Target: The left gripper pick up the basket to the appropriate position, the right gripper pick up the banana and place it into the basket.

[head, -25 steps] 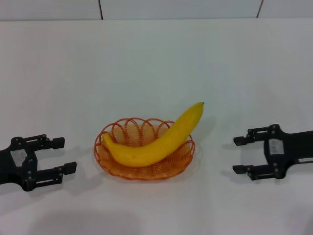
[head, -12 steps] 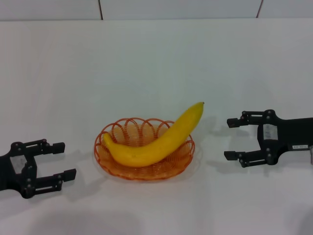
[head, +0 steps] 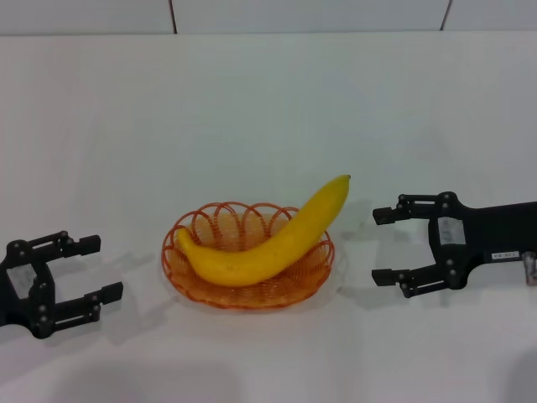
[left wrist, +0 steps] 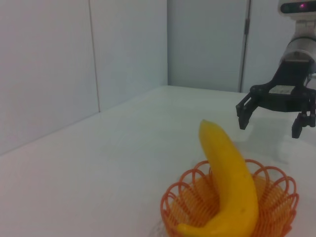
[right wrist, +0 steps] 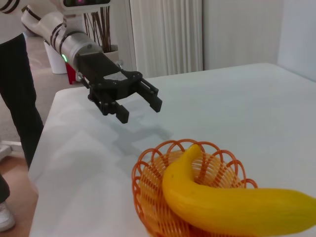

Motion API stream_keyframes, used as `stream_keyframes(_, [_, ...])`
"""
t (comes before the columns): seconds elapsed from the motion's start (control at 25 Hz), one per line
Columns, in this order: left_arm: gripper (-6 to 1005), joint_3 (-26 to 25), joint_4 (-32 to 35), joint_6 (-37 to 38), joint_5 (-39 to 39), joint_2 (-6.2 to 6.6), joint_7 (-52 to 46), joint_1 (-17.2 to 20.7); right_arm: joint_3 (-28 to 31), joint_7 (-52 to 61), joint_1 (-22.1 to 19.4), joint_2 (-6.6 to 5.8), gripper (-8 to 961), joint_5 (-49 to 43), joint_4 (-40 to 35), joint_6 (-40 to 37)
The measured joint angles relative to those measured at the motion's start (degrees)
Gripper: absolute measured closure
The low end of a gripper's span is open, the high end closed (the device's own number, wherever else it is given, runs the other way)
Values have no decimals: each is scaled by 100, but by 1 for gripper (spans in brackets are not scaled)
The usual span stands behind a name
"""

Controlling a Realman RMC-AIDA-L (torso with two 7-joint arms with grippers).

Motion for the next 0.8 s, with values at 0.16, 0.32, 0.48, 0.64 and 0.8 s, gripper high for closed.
stream_keyframes(0.16, [271,-22,-48,0,2,-1,97,-29,-3,0,16,9,69,-19,2,-2])
stream_keyframes(0.32, [270,-24,-51,0,21,-6,98,-38,14,0,27,13,69,-19,6,32])
stream_keyframes(0.48, [270,-9,-51,0,37,-12,87,-43,37,0,29,14,69,-10,10,57])
stream_keyframes(0.64, [270,8,-50,0,40,-12,69,-54,46,0,29,14,69,-7,17,60])
stream_keyframes(0.8, [270,11,-48,0,36,-10,63,-61,47,1,29,16,69,-1,17,63])
